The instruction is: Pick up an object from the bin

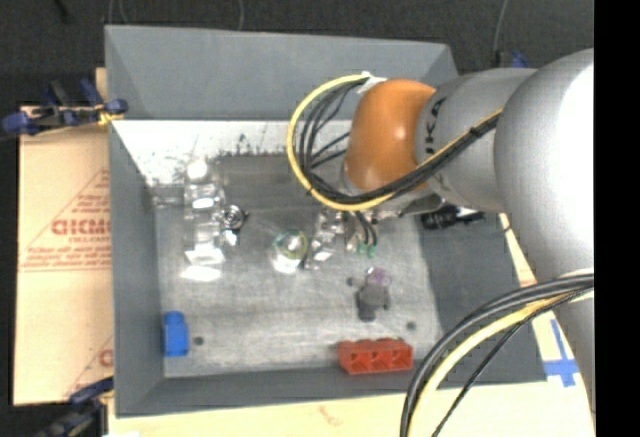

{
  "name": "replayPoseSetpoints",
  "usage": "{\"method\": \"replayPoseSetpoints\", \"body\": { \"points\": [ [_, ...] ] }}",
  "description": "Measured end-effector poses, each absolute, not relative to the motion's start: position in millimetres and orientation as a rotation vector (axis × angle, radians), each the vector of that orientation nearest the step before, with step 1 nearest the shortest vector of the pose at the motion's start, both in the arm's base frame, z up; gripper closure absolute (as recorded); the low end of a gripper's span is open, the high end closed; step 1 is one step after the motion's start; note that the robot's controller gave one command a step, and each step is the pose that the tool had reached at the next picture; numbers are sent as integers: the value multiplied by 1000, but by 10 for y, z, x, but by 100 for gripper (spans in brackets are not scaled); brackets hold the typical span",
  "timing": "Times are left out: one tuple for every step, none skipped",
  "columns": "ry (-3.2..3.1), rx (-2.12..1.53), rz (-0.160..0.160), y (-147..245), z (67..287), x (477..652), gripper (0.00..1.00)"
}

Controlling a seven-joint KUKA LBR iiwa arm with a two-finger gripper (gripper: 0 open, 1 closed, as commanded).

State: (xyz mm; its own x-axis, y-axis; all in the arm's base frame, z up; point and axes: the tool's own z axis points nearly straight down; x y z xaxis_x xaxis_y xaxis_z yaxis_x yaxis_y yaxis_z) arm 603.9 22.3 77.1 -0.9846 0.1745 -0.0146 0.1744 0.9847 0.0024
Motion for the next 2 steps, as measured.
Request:
{"method": "replayPoseSetpoints", "body": {
  "points": [
    [3120, 273, 1, 224, 747, 6021, 0],
    [3122, 143, -1, 795, 752, 6064, 0]
  ]
}}
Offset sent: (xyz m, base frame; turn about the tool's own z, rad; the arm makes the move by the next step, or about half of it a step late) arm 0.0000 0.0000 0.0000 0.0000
